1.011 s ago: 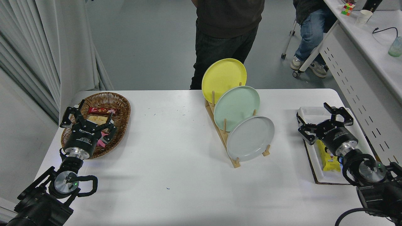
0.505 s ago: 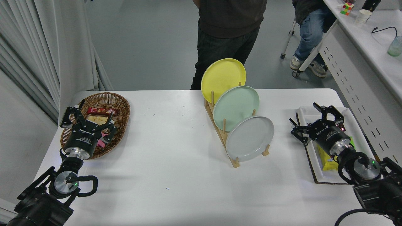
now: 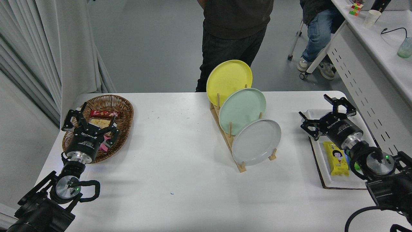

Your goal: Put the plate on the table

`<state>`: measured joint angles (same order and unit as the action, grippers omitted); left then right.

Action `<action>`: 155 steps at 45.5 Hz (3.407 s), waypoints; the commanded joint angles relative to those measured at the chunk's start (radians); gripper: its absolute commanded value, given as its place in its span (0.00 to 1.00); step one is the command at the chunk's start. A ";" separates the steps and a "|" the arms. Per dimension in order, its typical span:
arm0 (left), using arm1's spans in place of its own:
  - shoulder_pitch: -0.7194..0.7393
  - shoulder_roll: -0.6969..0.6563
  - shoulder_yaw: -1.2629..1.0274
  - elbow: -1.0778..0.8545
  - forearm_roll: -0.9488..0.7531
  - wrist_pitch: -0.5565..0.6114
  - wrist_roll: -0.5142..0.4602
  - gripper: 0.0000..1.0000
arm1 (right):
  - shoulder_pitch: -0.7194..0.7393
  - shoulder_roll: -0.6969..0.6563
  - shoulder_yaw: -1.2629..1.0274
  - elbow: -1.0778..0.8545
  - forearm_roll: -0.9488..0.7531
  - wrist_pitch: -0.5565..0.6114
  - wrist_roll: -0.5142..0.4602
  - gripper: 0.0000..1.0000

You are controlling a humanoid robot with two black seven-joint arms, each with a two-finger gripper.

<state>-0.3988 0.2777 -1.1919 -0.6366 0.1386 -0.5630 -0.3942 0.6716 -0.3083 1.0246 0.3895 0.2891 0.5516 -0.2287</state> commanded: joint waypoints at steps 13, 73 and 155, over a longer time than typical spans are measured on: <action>0.000 0.000 0.000 0.000 -0.001 0.000 0.000 0.98 | -0.018 -0.005 0.000 -0.004 -0.031 0.002 0.005 1.00; 0.000 0.000 0.000 0.000 0.001 0.000 0.000 0.98 | 0.147 -0.348 -0.776 0.259 0.024 0.056 0.178 1.00; 0.000 0.000 0.000 0.000 0.001 0.000 0.000 0.98 | 0.589 -0.350 -1.394 0.497 -0.024 0.010 0.181 1.00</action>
<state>-0.3988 0.2776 -1.1919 -0.6366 0.1392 -0.5630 -0.3942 1.2477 -0.6592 -0.3492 0.8697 0.2696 0.5584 -0.0480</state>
